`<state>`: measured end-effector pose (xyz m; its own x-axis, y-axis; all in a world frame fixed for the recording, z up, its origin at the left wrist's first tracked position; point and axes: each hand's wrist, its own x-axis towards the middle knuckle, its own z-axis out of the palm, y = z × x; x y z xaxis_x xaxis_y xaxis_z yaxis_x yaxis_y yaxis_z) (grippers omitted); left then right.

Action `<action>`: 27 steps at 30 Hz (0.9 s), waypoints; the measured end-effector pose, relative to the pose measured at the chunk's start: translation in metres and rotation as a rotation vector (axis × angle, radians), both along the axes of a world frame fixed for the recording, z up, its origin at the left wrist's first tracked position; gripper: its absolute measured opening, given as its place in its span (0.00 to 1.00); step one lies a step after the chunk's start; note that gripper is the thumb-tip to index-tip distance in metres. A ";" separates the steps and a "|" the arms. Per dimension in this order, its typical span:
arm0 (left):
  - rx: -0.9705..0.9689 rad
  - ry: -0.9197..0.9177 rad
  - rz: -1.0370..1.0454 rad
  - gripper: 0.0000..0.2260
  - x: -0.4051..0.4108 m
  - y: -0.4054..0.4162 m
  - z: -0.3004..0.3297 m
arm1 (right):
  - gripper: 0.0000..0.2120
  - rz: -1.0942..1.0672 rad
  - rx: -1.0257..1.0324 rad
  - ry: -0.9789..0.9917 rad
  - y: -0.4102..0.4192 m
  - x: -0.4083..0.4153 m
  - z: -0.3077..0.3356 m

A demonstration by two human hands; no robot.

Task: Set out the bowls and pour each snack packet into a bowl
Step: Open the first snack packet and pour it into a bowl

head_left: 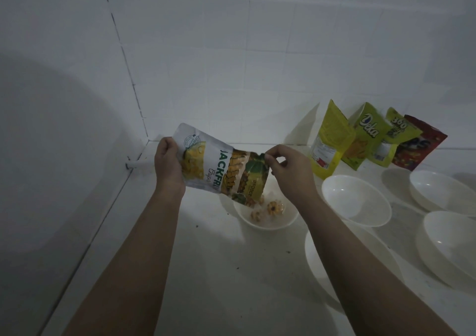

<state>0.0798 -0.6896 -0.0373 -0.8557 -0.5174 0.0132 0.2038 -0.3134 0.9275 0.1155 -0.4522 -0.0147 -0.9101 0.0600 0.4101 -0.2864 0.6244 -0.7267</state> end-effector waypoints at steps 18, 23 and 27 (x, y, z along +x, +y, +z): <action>-0.004 0.014 0.026 0.15 0.002 0.013 0.002 | 0.07 -0.008 0.015 0.023 0.006 0.003 0.001; -0.007 0.012 0.026 0.14 0.001 0.010 0.004 | 0.07 0.045 -0.058 -0.024 0.008 0.002 -0.001; -0.021 0.029 0.018 0.15 0.000 0.007 0.005 | 0.07 0.050 -0.073 -0.010 0.007 0.002 0.000</action>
<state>0.0798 -0.6825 -0.0324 -0.8452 -0.5322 0.0493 0.2366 -0.2898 0.9274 0.1178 -0.4456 -0.0142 -0.9165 0.0440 0.3976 -0.3084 0.5552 -0.7724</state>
